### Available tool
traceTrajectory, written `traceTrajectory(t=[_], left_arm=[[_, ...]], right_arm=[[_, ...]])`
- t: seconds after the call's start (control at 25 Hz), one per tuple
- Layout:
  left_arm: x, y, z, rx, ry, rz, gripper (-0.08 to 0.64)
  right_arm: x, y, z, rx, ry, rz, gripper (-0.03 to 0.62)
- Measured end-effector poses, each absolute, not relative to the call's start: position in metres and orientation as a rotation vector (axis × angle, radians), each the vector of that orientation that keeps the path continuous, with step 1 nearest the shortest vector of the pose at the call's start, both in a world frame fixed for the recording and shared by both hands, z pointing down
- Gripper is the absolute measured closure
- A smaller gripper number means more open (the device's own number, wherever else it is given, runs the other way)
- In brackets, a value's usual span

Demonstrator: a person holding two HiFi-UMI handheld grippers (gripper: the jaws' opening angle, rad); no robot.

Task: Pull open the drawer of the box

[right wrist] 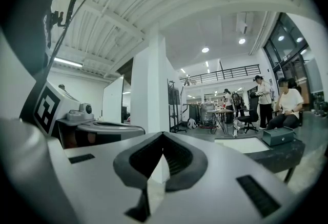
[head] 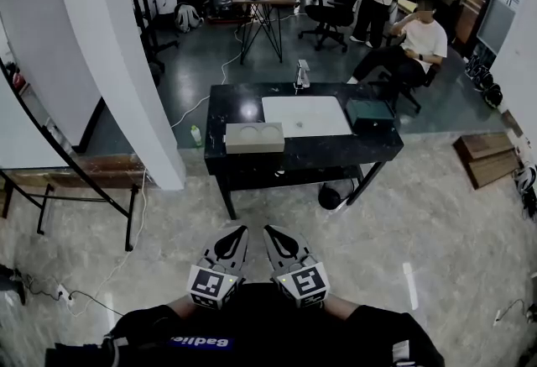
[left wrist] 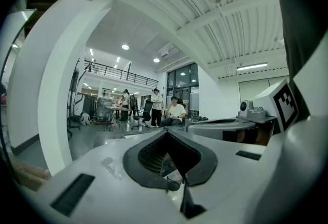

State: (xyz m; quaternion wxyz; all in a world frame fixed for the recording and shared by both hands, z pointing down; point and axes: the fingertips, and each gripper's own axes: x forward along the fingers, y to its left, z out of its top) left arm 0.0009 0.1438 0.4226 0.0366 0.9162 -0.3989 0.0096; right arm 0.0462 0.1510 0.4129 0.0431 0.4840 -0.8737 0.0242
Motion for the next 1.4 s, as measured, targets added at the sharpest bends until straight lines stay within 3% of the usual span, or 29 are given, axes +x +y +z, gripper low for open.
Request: traceTrajectory(t=[0.76, 1.08, 1.4], left_arm=[[0.052, 0.122, 0.437, 2.689, -1.415, 0.109, 0.561], [0.045, 0.097, 0.441, 2.627, -1.424, 0.112, 0.561], [0.01, 0.006, 0.447, 2.672, -1.359, 0.041, 0.561]], right_arm=[[0.112, 0.126, 0.422, 1.391, -2.772, 0.157, 0.592], [0.104, 0.097, 0.438, 1.347, -2.799, 0.152, 0.592], [0.074, 0.01, 0.439, 1.423, -2.713, 0.104, 0.592]])
